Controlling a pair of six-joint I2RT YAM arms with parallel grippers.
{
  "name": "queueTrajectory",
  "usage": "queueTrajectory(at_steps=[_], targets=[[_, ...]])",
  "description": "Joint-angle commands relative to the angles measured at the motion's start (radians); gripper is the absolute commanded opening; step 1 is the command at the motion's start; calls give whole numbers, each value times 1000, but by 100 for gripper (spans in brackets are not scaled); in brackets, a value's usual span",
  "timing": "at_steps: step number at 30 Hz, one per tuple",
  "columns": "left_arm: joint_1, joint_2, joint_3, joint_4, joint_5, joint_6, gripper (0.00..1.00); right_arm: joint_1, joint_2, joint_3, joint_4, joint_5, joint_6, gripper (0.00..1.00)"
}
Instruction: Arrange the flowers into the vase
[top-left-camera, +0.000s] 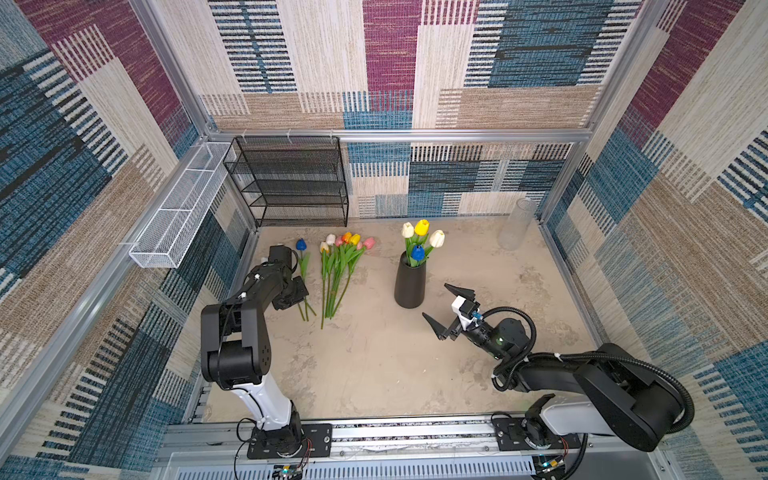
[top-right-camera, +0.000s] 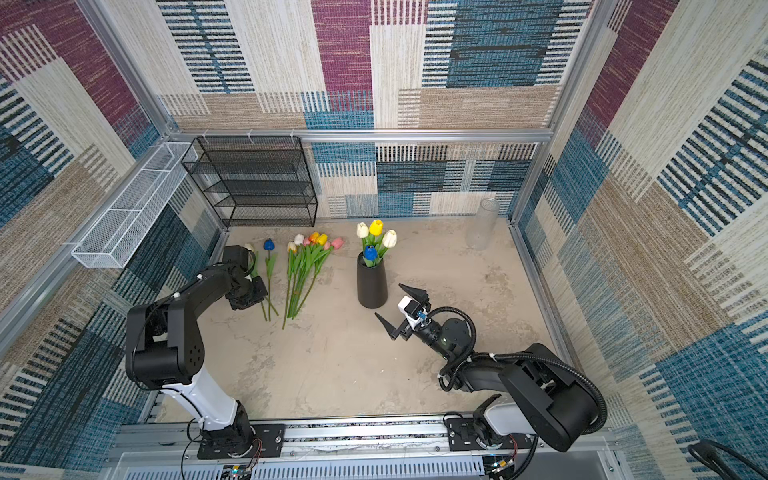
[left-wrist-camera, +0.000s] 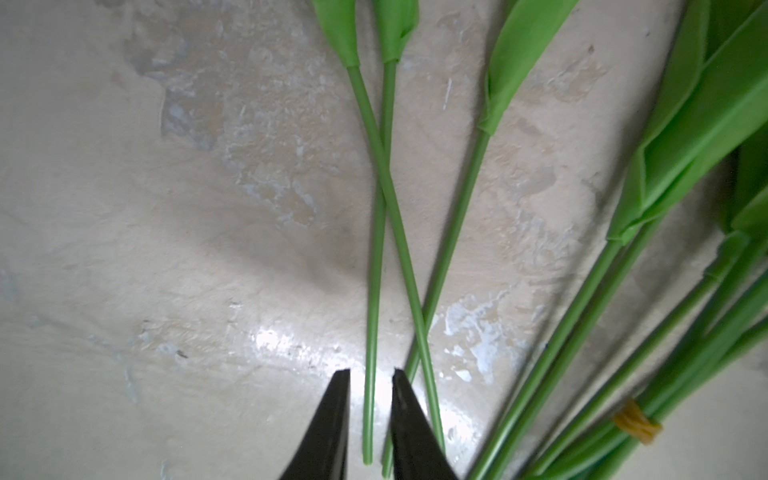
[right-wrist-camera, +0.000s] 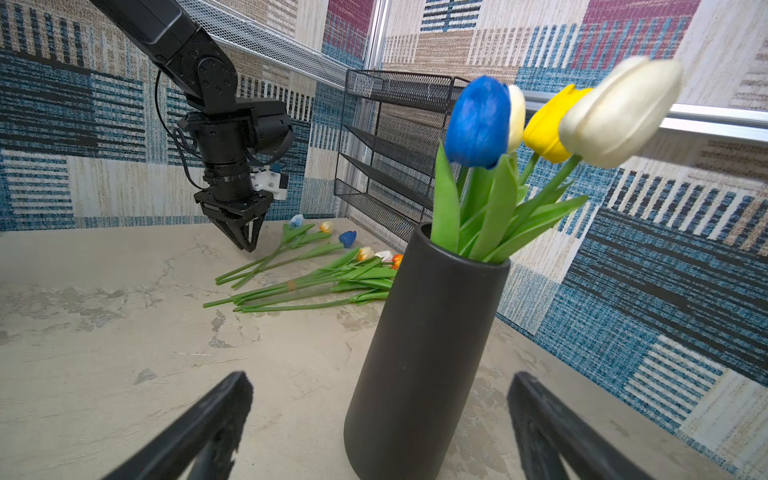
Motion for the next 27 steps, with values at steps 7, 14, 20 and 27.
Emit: queueTrajectory(at_steps=[7, 14, 20, 27], targets=[[1, -23, 22, -46, 8, 51, 9, 1, -4, 6, 27, -4, 9, 100], [1, -101, -5, -45, 24, 38, 11, 1, -21, 0, 27, -19, 23, 100], [1, -113, -15, -35, 45, 37, 20, 1, -16, 1, 30, -33, 31, 100], [3, -15, 65, -32, 56, 58, 30, 1, -7, 6, 27, -44, 35, 100]])
